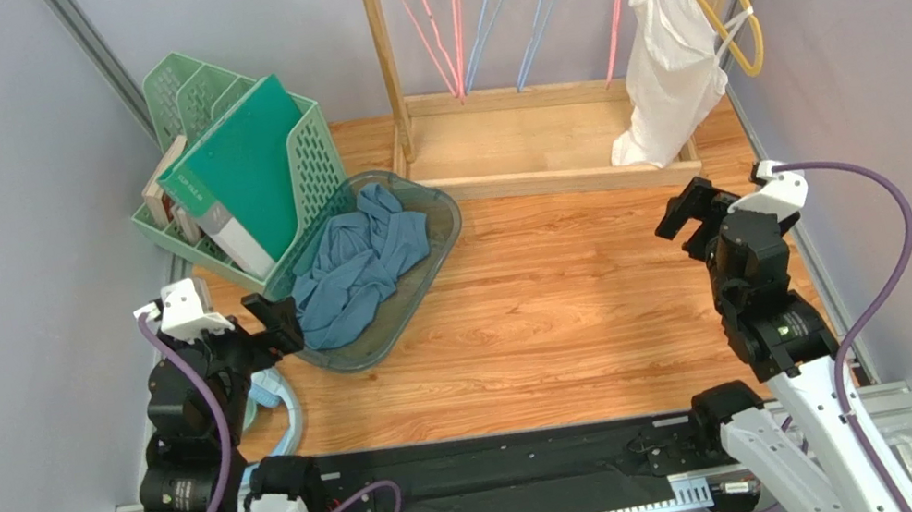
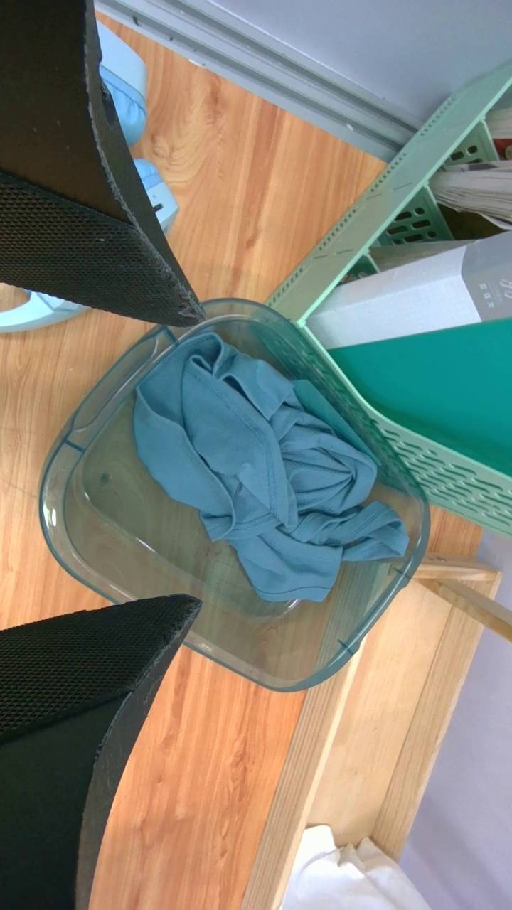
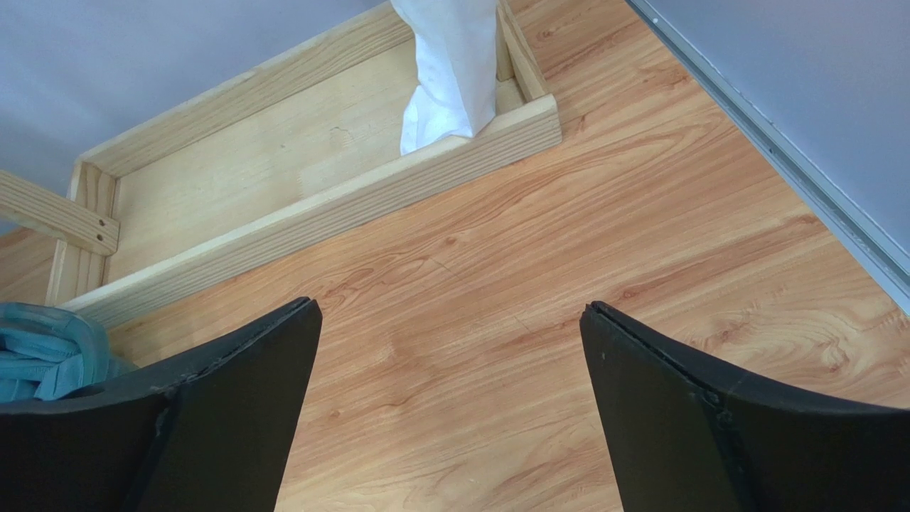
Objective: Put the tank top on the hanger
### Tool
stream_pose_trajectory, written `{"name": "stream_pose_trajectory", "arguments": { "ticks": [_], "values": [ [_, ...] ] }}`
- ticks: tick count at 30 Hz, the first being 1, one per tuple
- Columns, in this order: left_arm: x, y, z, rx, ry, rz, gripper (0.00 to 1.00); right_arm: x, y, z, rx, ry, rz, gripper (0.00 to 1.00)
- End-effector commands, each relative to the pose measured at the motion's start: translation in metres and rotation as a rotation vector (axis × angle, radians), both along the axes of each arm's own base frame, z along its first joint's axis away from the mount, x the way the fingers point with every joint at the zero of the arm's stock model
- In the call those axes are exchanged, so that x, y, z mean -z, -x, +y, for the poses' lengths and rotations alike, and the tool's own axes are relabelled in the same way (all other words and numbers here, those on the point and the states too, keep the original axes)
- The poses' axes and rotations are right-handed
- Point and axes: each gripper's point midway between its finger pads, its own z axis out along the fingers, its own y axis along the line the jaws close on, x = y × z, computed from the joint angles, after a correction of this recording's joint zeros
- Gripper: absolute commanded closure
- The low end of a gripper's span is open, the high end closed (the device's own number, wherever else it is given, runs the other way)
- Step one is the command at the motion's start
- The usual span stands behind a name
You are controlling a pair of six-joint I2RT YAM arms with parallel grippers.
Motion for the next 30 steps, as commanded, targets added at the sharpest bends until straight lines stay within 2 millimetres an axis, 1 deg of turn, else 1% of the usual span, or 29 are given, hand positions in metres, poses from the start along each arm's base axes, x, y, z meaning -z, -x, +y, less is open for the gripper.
{"name": "stream_pose_trajectory", "arguments": {
  "ticks": [1, 8, 12, 13, 15, 16, 17, 18, 20, 21, 23, 24, 26, 27, 29, 30],
  "values": [
    [-0.018, 0.001, 0.001, -0.004, 0.002, -0.059, 0.01, -0.019, 0.002, 0.003, -0.029, 0.004, -0.036, 0.0],
    [-0.014, -0.001, 0.004, -0.014, -0.014, -0.045, 0.01, -0.016, 0.001, 0.003, -0.027, 0.009, -0.029, 0.0],
    [-0.012, -0.009, 0.004, -0.015, -0.035, -0.016, 0.07, -0.015, -0.003, 0.012, -0.083, 0.017, -0.018, 0.0],
    [-0.006, -0.016, 0.002, -0.016, -0.037, 0.02, 0.09, -0.014, -0.005, 0.014, -0.098, 0.019, -0.011, 0.0],
    [-0.004, -0.023, -0.001, -0.016, -0.02, 0.053, 0.11, -0.008, -0.009, 0.02, -0.13, 0.022, 0.017, 0.0],
    [0.004, -0.03, -0.003, -0.017, -0.018, 0.096, 0.12, -0.006, -0.01, 0.021, -0.133, 0.022, 0.028, 0.0],
    [0.005, -0.035, -0.006, -0.023, -0.002, 0.102, 0.12, 0.0, -0.013, 0.025, -0.152, 0.023, 0.055, 0.0],
    [0.011, -0.043, -0.013, -0.017, -0.019, 0.129, 0.12, 0.001, -0.015, 0.026, -0.16, 0.023, 0.06, 0.0],
    [0.012, -0.055, -0.025, -0.013, -0.038, 0.134, 0.12, 0.006, -0.017, 0.031, -0.181, 0.022, 0.084, 0.0],
    [0.023, -0.066, -0.04, 0.002, -0.09, 0.174, 0.11, 0.007, -0.018, 0.032, -0.191, 0.022, 0.088, 0.0],
    [0.034, -0.082, -0.059, 0.027, -0.123, 0.211, 0.09, 0.007, -0.019, 0.035, -0.205, 0.02, 0.089, 0.0],
    [0.055, -0.097, -0.075, 0.059, -0.136, 0.29, 0.07, 0.007, -0.019, 0.035, -0.209, 0.018, 0.084, 0.0],
    [0.074, -0.114, -0.087, 0.069, -0.158, 0.352, 0.06, 0.008, -0.018, 0.037, -0.216, 0.016, 0.083, 0.0],
    [0.095, -0.127, -0.094, 0.073, -0.192, 0.419, 0.04, 0.007, -0.018, 0.037, -0.218, 0.015, 0.077, 0.0],
    [0.112, -0.139, -0.099, 0.069, -0.219, 0.471, 0.03, 0.007, -0.017, 0.04, -0.232, 0.01, 0.074, 0.0],
    [0.124, -0.149, -0.098, 0.052, -0.224, 0.511, 0.02, 0.007, -0.017, 0.04, -0.236, 0.007, 0.069, 0.0]
  ]
}}
